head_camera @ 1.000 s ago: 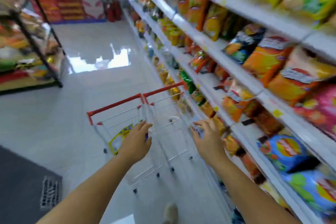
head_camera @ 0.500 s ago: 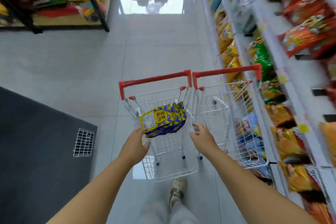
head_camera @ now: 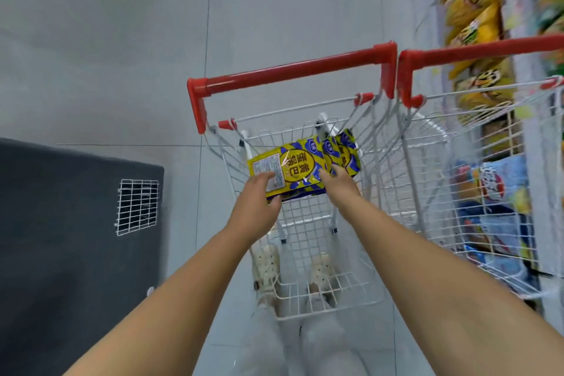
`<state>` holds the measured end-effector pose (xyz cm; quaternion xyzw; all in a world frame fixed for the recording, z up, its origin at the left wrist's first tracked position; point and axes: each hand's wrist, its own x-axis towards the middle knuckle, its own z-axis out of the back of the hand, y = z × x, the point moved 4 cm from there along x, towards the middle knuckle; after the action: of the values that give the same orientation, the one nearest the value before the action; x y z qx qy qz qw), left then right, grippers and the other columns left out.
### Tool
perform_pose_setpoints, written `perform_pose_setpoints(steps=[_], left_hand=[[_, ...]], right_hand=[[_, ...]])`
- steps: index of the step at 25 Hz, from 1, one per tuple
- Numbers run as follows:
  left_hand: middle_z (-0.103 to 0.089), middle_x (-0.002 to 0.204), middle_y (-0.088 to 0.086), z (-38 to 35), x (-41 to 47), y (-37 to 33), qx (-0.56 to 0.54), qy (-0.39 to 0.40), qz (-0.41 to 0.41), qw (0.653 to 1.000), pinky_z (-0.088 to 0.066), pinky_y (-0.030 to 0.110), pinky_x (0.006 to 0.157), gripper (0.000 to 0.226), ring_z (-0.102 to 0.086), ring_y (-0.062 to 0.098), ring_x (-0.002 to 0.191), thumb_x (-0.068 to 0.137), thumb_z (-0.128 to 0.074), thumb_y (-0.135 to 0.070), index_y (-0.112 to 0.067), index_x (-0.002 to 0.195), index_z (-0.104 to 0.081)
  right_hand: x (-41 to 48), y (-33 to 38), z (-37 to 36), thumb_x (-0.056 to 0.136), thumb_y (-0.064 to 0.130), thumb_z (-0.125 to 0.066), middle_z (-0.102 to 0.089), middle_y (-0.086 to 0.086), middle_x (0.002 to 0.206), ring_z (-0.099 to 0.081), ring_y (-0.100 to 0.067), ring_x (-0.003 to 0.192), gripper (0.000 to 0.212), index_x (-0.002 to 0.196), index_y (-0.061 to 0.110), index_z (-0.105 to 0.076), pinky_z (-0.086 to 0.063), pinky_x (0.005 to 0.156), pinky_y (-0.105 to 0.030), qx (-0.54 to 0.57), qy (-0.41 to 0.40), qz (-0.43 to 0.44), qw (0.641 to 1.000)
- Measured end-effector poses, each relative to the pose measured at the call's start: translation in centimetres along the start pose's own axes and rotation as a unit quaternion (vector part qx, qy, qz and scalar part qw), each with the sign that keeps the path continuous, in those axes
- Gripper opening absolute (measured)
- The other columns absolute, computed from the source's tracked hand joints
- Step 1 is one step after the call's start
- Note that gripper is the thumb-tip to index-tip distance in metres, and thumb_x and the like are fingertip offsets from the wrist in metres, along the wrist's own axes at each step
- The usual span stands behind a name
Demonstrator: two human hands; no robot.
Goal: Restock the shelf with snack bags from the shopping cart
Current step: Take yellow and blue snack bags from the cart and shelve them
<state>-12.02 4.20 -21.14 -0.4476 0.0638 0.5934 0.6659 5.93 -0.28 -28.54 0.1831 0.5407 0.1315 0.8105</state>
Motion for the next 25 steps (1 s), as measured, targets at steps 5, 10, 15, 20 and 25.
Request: perform_pose_setpoints(steps=[5, 10, 15, 20, 25], left_hand=[[-0.037, 0.151, 0.004, -1.3, 2.3, 1.1, -0.001, 0.015, 0.010, 1.000, -0.037, 0.033, 0.108, 0.057, -0.042, 0.019, 0.136, 0.095, -0.059, -0.021, -0.024, 0.147, -0.037], [-0.024, 0.159, 0.001, -1.7, 3.2, 1.3, 0.017, 0.047, -0.009, 0.999, -0.030, 0.026, 0.109, 0.082, -0.029, 0.018, 0.144, 0.084, -0.074, -0.024, -0.024, 0.152, -0.027], [-0.002, 0.164, -0.004, -2.0, 1.2, 0.0, 0.035, 0.018, -0.088, 0.995, -0.019, 0.036, 0.118, 0.123, -0.007, 0.019, 0.151, 0.063, -0.083, -0.053, -0.034, 0.155, -0.004], [-0.036, 0.156, -0.001, -1.2, 0.5, -2.3, -0.040, -0.085, -0.076, 0.993, -0.040, 0.037, 0.109, 0.081, -0.032, 0.018, 0.144, 0.080, -0.072, -0.014, -0.039, 0.148, -0.035], [-0.072, 0.112, -0.009, -1.1, 1.2, -0.1, -0.167, -0.073, -0.024, 0.983, -0.058, 0.041, 0.083, 0.049, -0.068, 0.015, 0.100, 0.086, -0.055, -0.015, -0.044, 0.125, -0.061]], right_hand=[[3.6, -0.9, -2.3, 0.091, 0.034, -0.064, -0.044, -0.012, 0.146, -0.046, -0.034, 0.128, 0.063, 0.142, 0.006, -0.042, -0.044, 0.103, -0.049, 0.064, -0.034, -0.048, 0.996], [1.1, 1.1, -1.0, 0.090, 0.020, -0.065, -0.060, -0.003, 0.078, -0.057, -0.022, 0.075, 0.021, 0.075, 0.008, -0.058, -0.043, 0.059, -0.029, 0.070, -0.025, 0.012, 0.997], [-5.2, 3.3, 0.5, 0.086, 0.013, -0.068, -0.074, -0.006, 0.096, -0.070, -0.019, 0.088, 0.015, 0.099, 0.007, -0.071, -0.051, 0.068, -0.023, 0.177, 0.048, 0.060, 0.981], [-8.5, 4.4, 1.1, 0.082, 0.007, -0.069, -0.075, 0.000, 0.089, -0.070, -0.011, 0.078, 0.012, 0.088, 0.015, -0.074, -0.051, 0.060, -0.015, 0.223, 0.060, 0.067, 0.971], [-8.0, 3.9, 1.5, 0.093, 0.041, -0.059, -0.076, -0.002, 0.090, -0.071, -0.018, 0.088, 0.027, 0.095, 0.018, -0.073, -0.054, 0.082, -0.038, 0.195, 0.051, 0.095, 0.975]])
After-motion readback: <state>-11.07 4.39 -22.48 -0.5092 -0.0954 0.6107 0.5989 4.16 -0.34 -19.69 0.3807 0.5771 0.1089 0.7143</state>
